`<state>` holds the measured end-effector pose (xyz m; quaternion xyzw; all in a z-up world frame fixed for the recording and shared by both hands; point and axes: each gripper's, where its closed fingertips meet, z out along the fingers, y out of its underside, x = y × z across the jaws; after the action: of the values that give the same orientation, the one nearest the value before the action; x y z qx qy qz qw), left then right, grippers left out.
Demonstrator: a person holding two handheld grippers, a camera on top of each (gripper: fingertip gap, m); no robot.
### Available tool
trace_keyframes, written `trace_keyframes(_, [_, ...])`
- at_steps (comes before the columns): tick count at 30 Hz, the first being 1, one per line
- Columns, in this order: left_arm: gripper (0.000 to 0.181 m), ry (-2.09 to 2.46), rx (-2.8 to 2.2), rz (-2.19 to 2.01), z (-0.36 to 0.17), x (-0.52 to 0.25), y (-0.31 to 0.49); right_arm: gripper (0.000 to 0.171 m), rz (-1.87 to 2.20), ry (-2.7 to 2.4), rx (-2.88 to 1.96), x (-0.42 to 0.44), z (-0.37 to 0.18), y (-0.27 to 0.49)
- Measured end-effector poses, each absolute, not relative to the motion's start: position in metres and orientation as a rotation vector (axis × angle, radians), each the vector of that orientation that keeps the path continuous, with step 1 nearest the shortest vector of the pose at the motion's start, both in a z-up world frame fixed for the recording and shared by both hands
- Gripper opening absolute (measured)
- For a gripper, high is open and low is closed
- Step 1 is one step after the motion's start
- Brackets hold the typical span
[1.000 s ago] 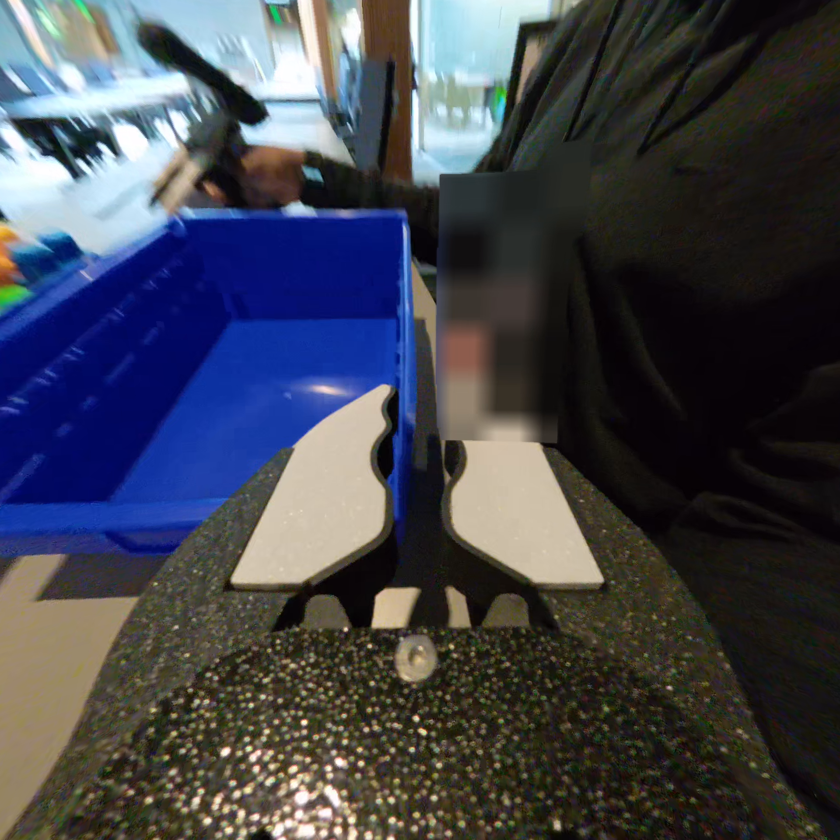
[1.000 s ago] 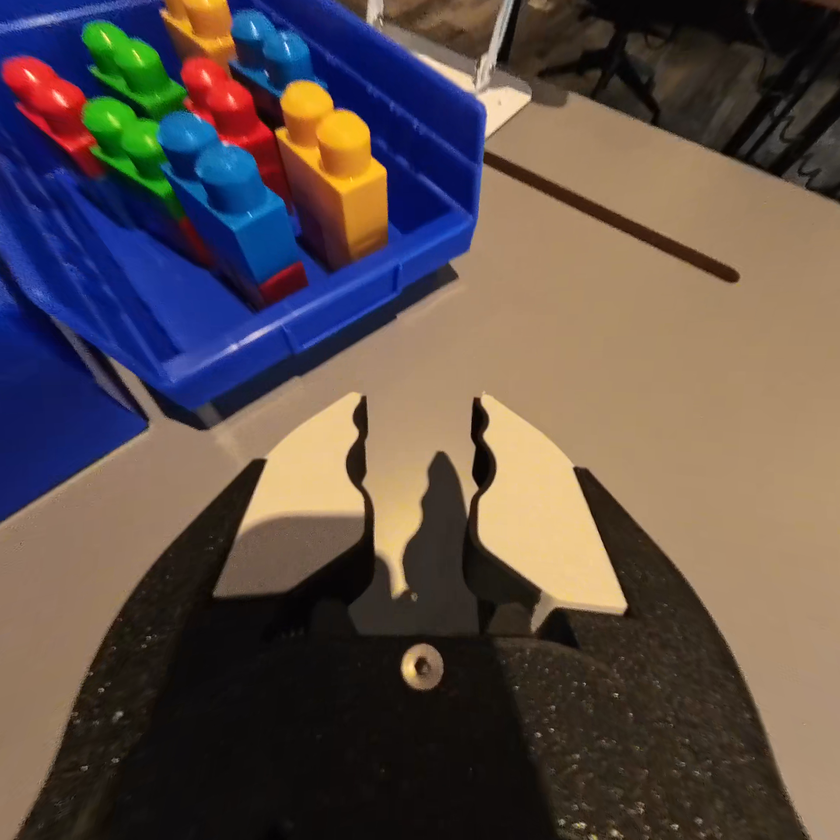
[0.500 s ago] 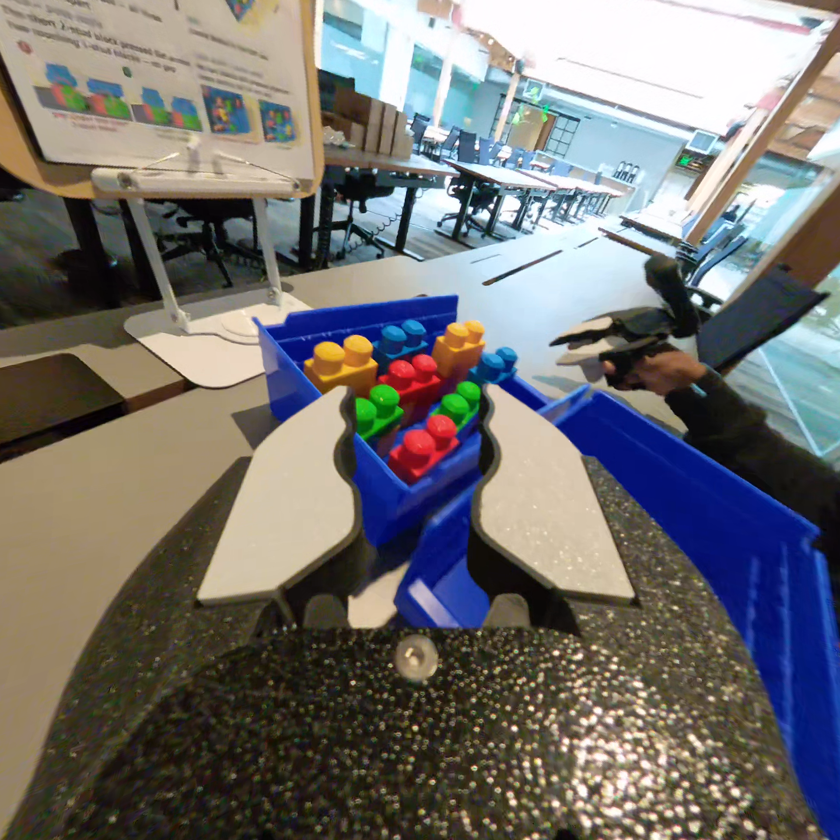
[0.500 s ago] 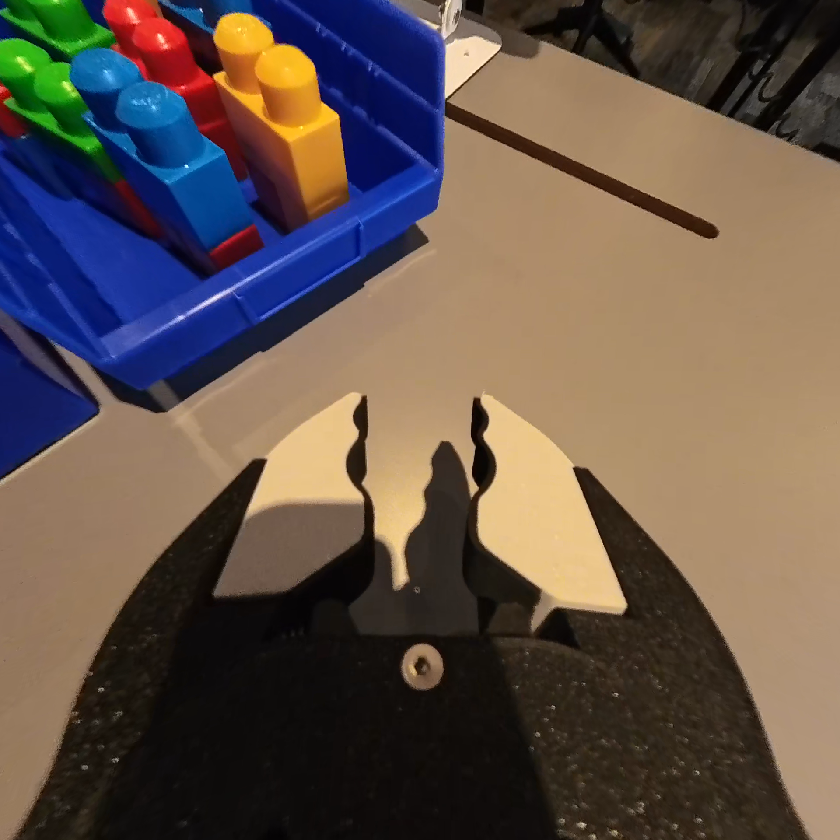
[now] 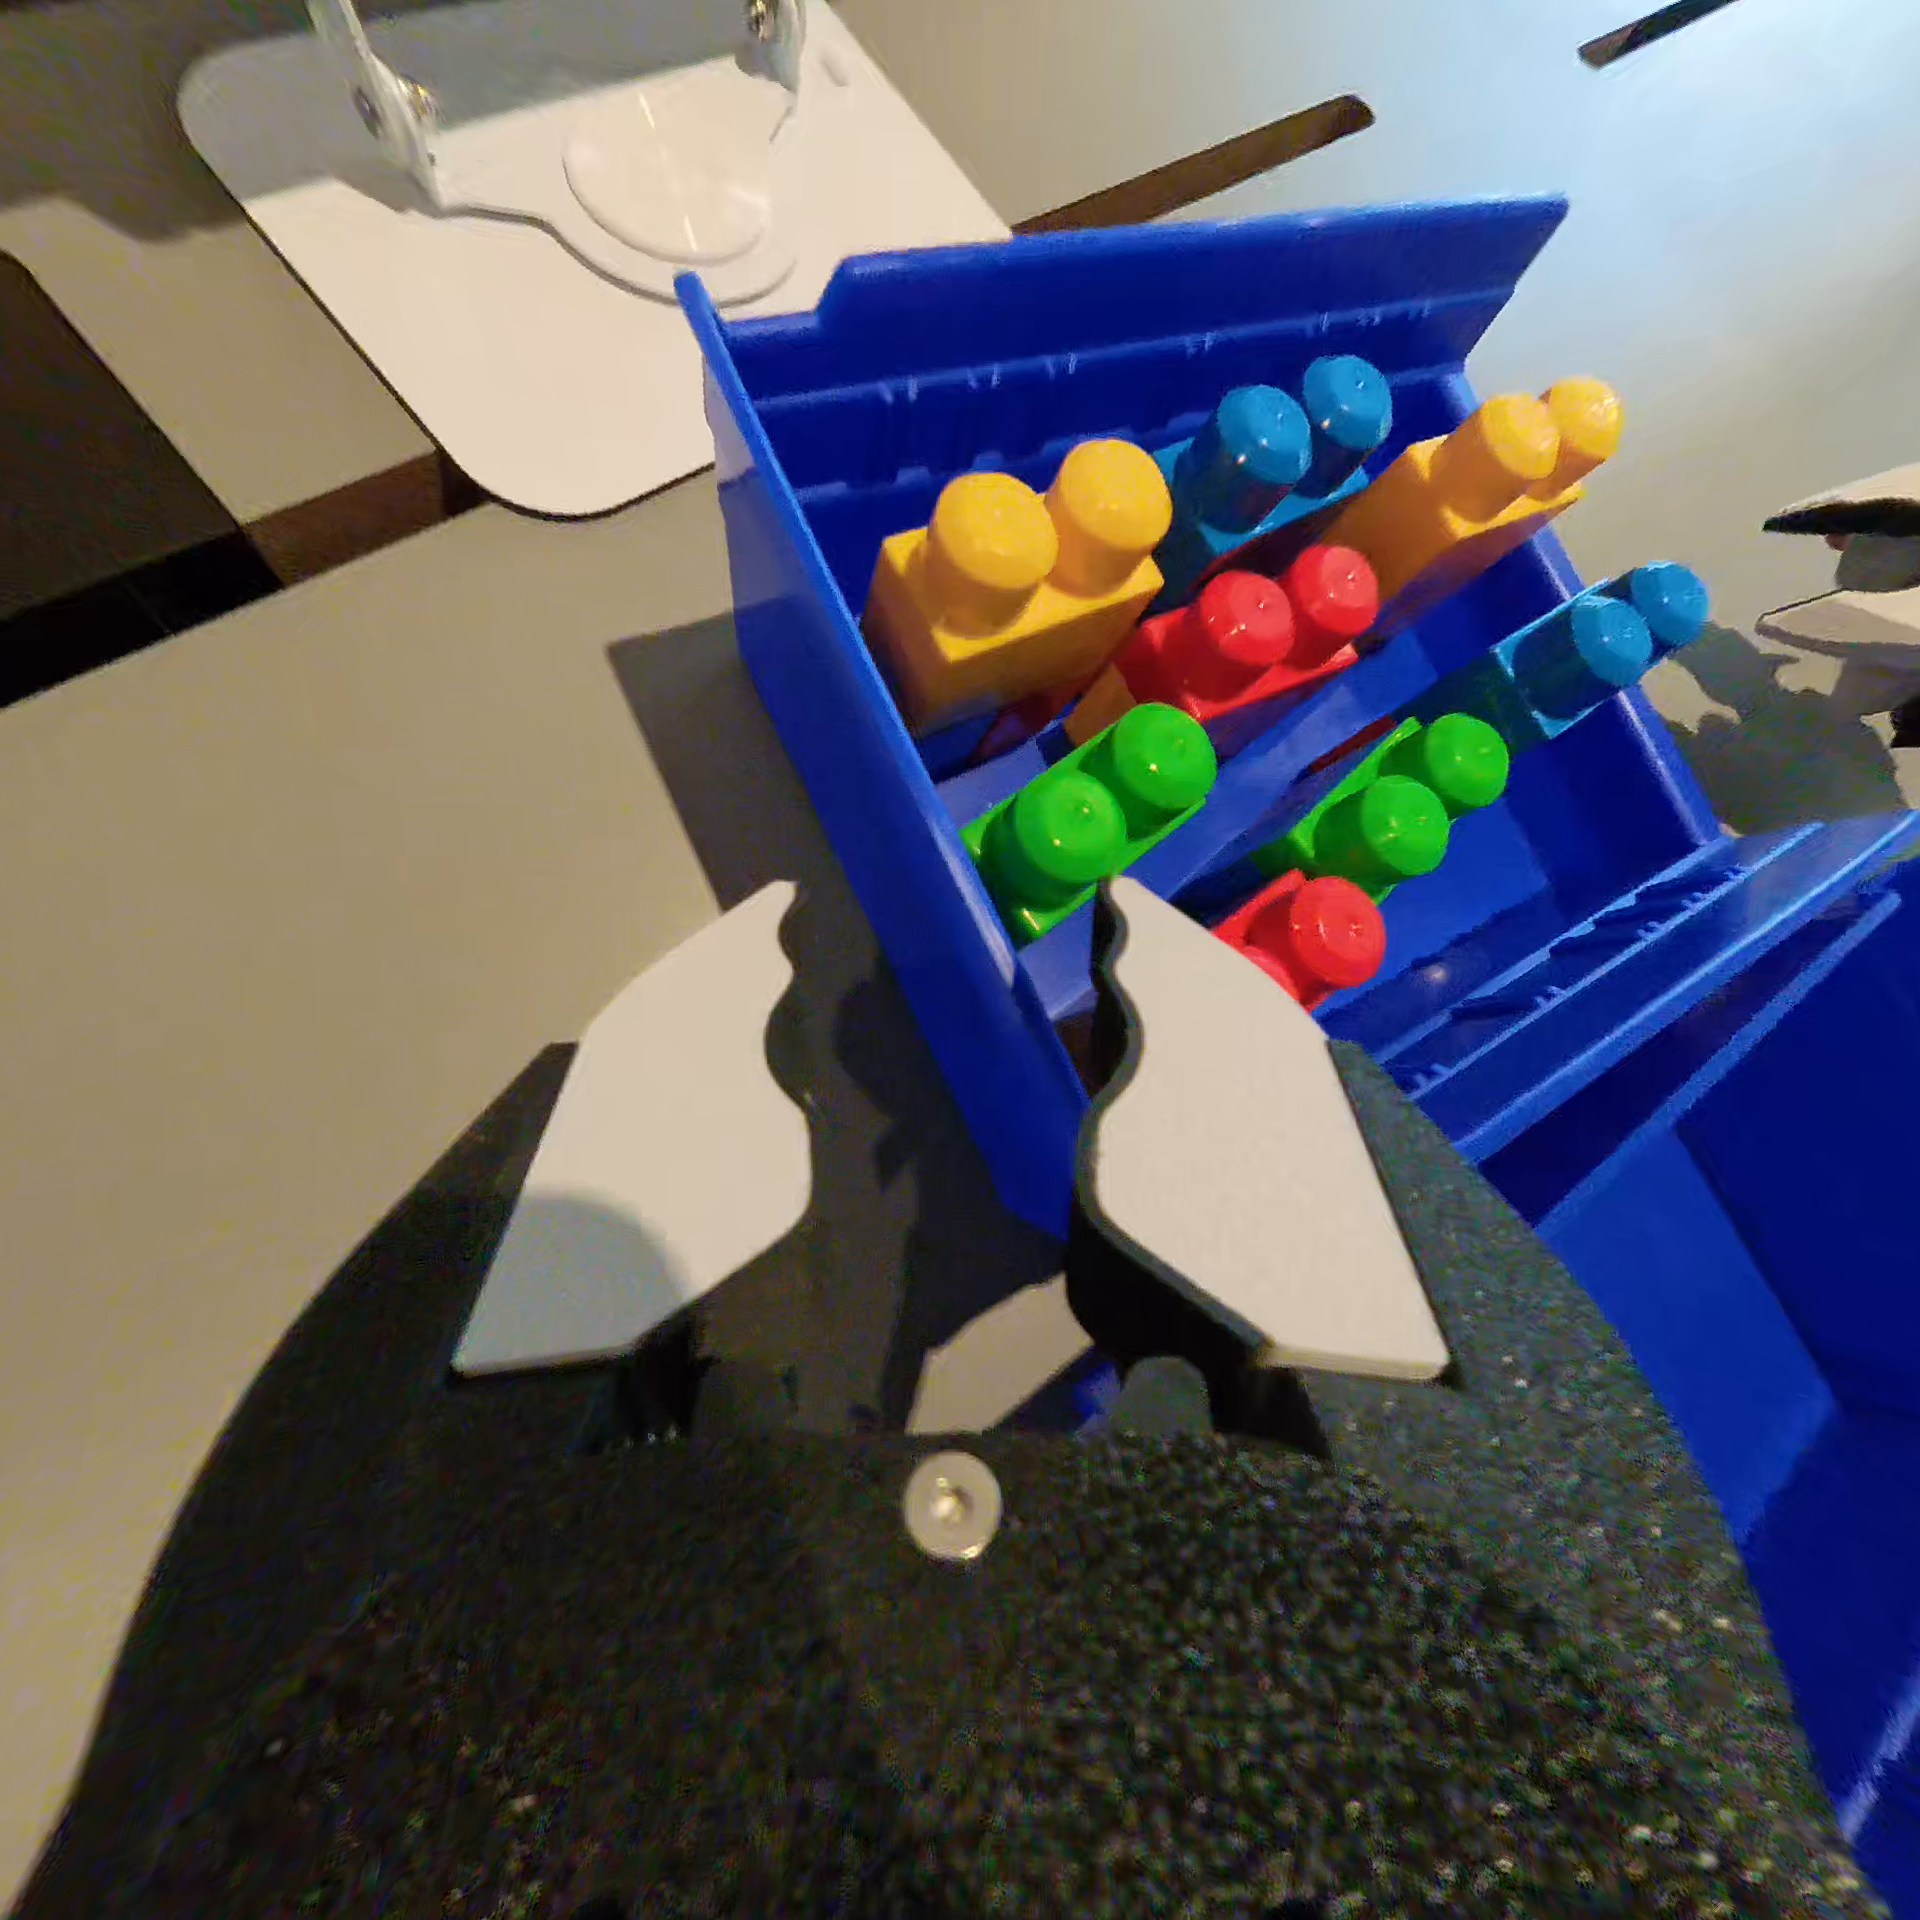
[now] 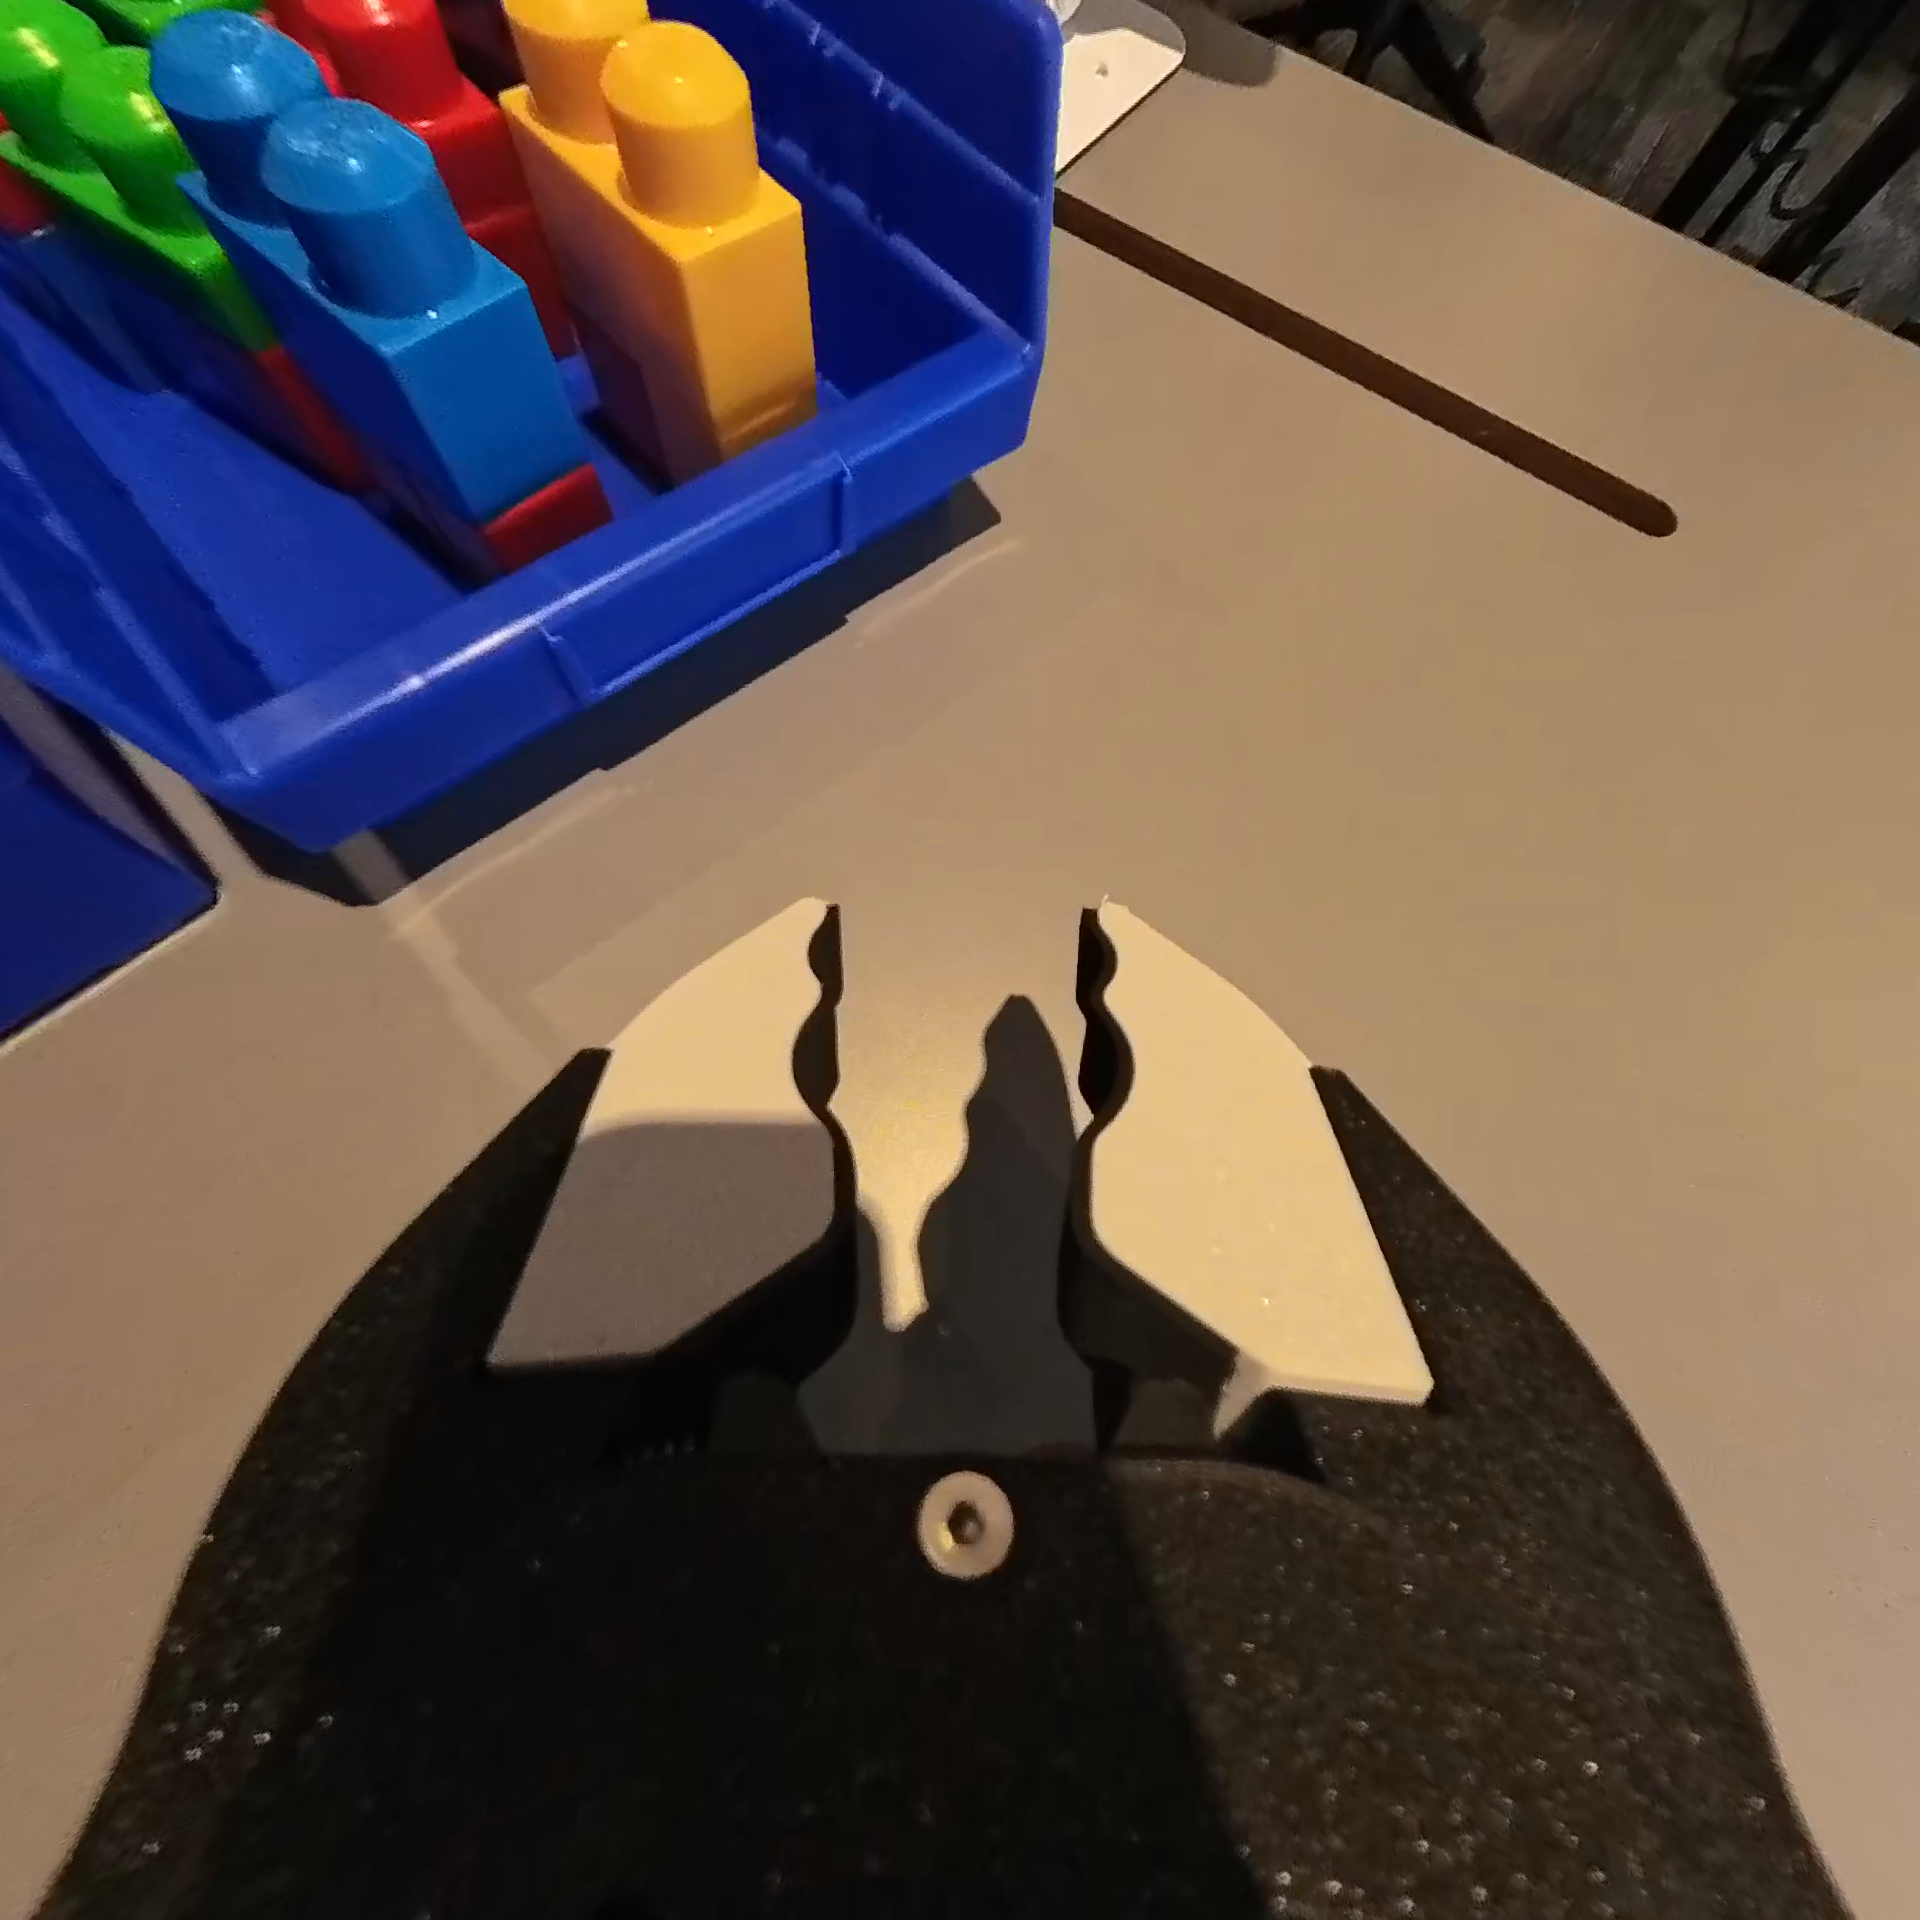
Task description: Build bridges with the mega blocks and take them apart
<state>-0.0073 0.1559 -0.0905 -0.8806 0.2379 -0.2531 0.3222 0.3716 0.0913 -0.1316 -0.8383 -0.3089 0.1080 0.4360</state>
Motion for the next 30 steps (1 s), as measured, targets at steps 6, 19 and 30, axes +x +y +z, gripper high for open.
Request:
trace_keyframes(6, [0.045, 0.682, -2.432, -0.656, -0.099, -0.004, 0.145, 0.044, 0.269, -0.776, -2.083, 0.369, -0.132, 0.09])
trace_keyframes(19, [0.012, 0.728, -2.522, -0.44, -0.105, -0.005, 0.146, 0.044, 0.265, -0.799, -2.085, 0.365, -0.134, 0.089])
trace_keyframes(30, [0.006, 0.626, -2.438, -0.352, -0.106, -0.019, 0.159, 0.043, 0.385, -0.871, -1.833, 0.325, -0.082, 0.059])
